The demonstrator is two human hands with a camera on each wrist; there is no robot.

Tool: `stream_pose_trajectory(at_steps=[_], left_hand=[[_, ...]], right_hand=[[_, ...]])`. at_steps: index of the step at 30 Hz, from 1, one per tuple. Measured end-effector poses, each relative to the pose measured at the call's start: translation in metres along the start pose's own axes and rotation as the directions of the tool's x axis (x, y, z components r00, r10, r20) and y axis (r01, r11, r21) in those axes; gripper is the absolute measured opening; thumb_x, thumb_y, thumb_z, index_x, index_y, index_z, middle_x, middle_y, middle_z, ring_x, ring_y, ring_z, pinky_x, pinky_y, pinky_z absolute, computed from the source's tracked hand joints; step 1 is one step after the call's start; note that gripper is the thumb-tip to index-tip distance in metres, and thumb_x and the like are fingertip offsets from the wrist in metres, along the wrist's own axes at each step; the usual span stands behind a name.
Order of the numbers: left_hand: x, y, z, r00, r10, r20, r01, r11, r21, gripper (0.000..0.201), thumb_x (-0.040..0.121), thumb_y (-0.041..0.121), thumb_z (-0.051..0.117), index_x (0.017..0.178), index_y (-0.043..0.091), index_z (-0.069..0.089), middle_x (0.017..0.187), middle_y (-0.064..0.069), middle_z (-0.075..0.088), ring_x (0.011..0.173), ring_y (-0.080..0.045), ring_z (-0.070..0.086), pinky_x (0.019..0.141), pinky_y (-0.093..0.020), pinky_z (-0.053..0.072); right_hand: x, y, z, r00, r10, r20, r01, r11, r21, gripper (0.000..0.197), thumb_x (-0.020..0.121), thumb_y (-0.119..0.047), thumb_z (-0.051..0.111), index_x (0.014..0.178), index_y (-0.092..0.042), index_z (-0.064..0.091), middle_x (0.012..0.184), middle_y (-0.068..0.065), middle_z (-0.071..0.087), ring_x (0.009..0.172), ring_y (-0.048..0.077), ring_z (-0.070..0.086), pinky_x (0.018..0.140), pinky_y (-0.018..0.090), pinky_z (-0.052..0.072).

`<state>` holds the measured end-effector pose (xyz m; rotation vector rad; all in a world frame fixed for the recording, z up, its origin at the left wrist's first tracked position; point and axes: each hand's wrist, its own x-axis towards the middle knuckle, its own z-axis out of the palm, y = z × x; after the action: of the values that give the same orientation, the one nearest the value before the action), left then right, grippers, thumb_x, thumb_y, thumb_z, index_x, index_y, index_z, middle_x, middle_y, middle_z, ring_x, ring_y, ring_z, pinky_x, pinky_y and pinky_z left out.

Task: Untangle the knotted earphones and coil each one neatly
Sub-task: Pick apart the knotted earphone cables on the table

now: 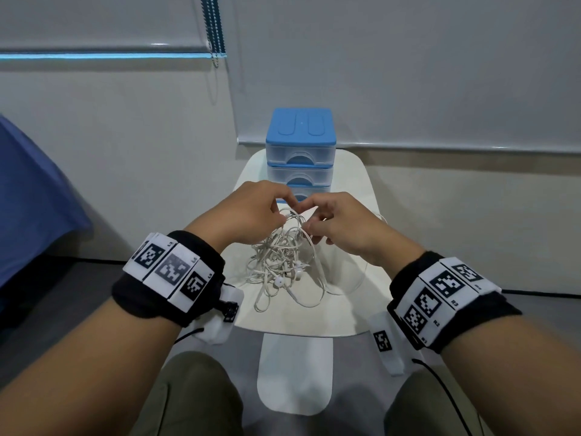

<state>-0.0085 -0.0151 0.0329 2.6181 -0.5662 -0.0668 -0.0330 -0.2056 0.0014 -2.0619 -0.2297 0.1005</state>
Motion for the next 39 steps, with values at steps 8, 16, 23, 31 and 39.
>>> stream_pose_trajectory(at_steps=[8,16,23,31,39], left_hand=[[-0.001,0.000,0.002,0.996,-0.003,-0.089,-0.004,0.997,-0.077,0.006,0.092,0.025,0.073,0.087,0.025,0.071,0.080,0.004,0.070,0.073,-0.014,0.065,0.070,-0.030,0.052],[-0.013,-0.013,0.000,0.990,0.003,-0.144,-0.021,0.993,-0.119,0.013,0.095,0.024,0.069,0.084,0.027,0.062,0.090,0.009,0.066,0.075,-0.008,0.057,0.067,-0.026,0.043],[-0.017,-0.007,0.001,0.998,-0.031,-0.055,0.020,0.980,-0.196,0.025,0.090,0.036,0.070,0.077,0.017,0.062,0.087,0.007,0.069,0.081,-0.019,0.063,0.071,-0.033,0.046],[-0.013,0.003,0.015,0.996,0.054,-0.067,-0.067,0.975,-0.210,0.047,0.086,0.028,0.080,0.062,0.018,0.041,0.053,0.012,0.043,0.051,-0.008,0.036,0.053,-0.022,0.031],[-0.015,-0.010,0.014,0.997,0.033,-0.070,-0.052,0.957,-0.285,0.023,0.086,0.014,0.077,0.086,0.025,0.056,0.069,0.011,0.057,0.062,-0.011,0.053,0.065,-0.029,0.044]], right_hand=[[0.002,-0.003,0.001,0.998,-0.023,-0.066,0.012,0.986,-0.165,0.002,0.091,-0.017,0.077,0.091,-0.018,0.075,0.071,0.000,0.073,0.059,0.009,0.064,0.057,0.018,0.045],[-0.006,0.001,-0.018,0.978,0.088,-0.190,-0.080,0.996,0.049,0.010,0.092,-0.006,0.072,0.083,-0.005,0.067,0.075,0.011,0.077,0.061,0.021,0.070,0.054,0.021,0.046],[-0.009,-0.014,-0.017,0.966,0.134,-0.220,-0.053,0.939,0.339,0.013,0.097,-0.007,0.054,0.087,-0.016,0.055,0.080,0.013,0.076,0.056,0.018,0.056,0.056,0.029,0.035],[-0.012,-0.034,-0.019,0.981,0.112,-0.158,-0.018,0.867,0.498,0.020,0.100,-0.011,0.051,0.083,-0.021,0.053,0.060,0.004,0.059,0.056,0.017,0.044,0.055,0.027,0.035],[-0.013,-0.014,-0.022,0.911,0.239,-0.336,-0.130,0.940,0.316,0.012,0.102,-0.011,0.049,0.094,-0.019,0.053,0.058,0.001,0.059,0.054,0.018,0.047,0.055,0.030,0.035]])
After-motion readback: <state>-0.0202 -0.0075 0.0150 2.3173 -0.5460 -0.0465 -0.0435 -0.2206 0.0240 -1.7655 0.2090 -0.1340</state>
